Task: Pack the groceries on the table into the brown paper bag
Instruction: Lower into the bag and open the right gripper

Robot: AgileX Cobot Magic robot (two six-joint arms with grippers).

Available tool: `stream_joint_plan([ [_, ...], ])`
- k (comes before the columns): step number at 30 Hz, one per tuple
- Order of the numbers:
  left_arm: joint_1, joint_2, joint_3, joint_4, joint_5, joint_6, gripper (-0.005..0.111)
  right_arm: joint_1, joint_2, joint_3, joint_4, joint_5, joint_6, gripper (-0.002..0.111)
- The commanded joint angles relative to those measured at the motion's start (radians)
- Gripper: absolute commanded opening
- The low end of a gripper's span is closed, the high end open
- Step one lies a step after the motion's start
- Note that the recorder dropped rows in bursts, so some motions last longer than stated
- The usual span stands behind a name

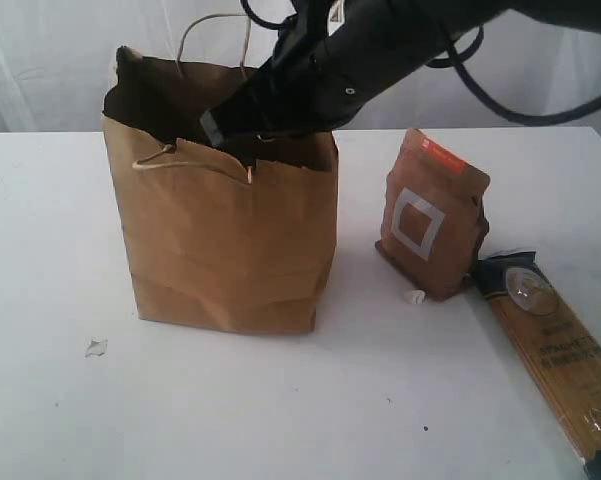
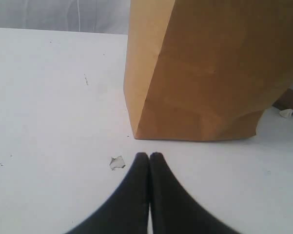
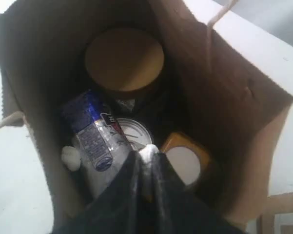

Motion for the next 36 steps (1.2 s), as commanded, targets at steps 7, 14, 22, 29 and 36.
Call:
stream_joint_plan([
  [7,0.000,-0.005,0.003,-0.007,-0.003,0.000,0.000,0.003,0.055,-0.034,0.000,0.008,-0.014,0.000],
  [14,0.000,-0.005,0.003,-0.007,-0.003,0.000,0.000,-0.001,0.057,-0.038,-0.044,-0.017,-0.014,0.000],
  [22,0.000,-0.005,0.003,-0.007,-0.003,0.000,0.000,-0.005,0.057,-0.038,-0.044,-0.034,-0.014,0.000],
  [29,0.000,-0.005,0.003,-0.007,-0.003,0.000,0.000,-0.010,0.066,-0.038,-0.044,-0.025,-0.014,0.000],
  [36,0.000,-0.005,0.003,-0.007,-0.003,0.000,0.000,-0.010,0.073,-0.038,-0.044,-0.011,-0.014,0.022],
])
